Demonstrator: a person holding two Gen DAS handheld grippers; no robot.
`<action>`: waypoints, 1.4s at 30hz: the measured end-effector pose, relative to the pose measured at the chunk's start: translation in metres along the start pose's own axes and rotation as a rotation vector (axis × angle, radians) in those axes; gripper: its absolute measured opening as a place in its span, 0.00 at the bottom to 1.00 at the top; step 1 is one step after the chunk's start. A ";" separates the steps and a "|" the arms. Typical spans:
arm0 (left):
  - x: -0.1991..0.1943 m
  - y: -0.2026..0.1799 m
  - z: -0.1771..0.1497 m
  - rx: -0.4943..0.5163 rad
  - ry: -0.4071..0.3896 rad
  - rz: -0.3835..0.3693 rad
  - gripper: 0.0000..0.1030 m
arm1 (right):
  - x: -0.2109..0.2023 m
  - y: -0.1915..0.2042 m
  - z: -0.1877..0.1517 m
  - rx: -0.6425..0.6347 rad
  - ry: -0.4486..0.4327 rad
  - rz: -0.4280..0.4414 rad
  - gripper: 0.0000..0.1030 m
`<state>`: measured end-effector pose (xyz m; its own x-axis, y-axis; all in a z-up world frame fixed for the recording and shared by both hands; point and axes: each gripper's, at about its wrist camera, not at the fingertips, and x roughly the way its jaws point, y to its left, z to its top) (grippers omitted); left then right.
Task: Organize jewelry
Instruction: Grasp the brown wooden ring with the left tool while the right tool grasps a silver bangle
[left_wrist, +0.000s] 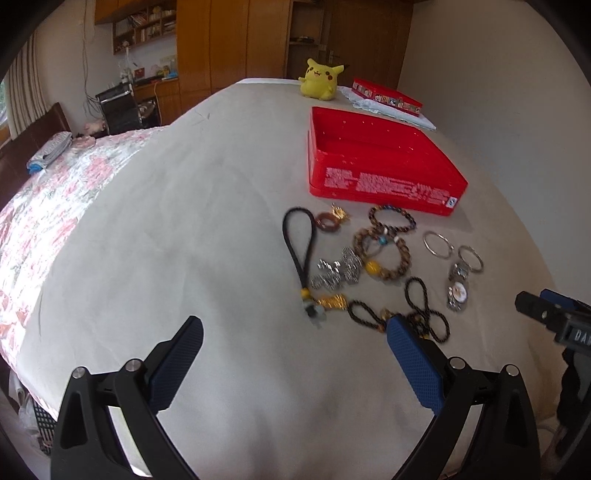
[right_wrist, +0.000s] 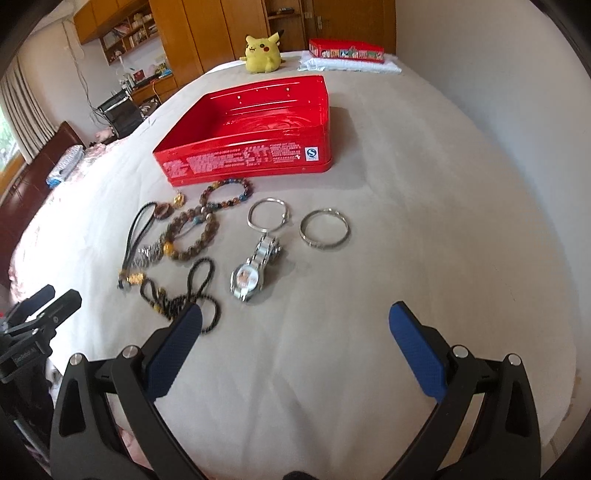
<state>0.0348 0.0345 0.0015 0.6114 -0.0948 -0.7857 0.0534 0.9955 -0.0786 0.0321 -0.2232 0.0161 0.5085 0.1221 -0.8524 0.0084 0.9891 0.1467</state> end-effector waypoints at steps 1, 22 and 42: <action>0.002 0.002 0.006 0.003 0.008 -0.012 0.96 | 0.005 -0.007 0.007 0.023 0.026 0.038 0.97; 0.107 -0.010 0.095 -0.010 0.265 -0.125 0.65 | 0.071 -0.047 0.074 0.103 0.175 0.139 0.62; 0.163 -0.026 0.122 0.120 0.347 -0.240 0.48 | 0.106 -0.061 0.092 0.128 0.239 0.142 0.58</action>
<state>0.2293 -0.0060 -0.0499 0.2699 -0.2993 -0.9152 0.2653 0.9368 -0.2281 0.1647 -0.2784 -0.0366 0.2954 0.2893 -0.9105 0.0680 0.9443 0.3221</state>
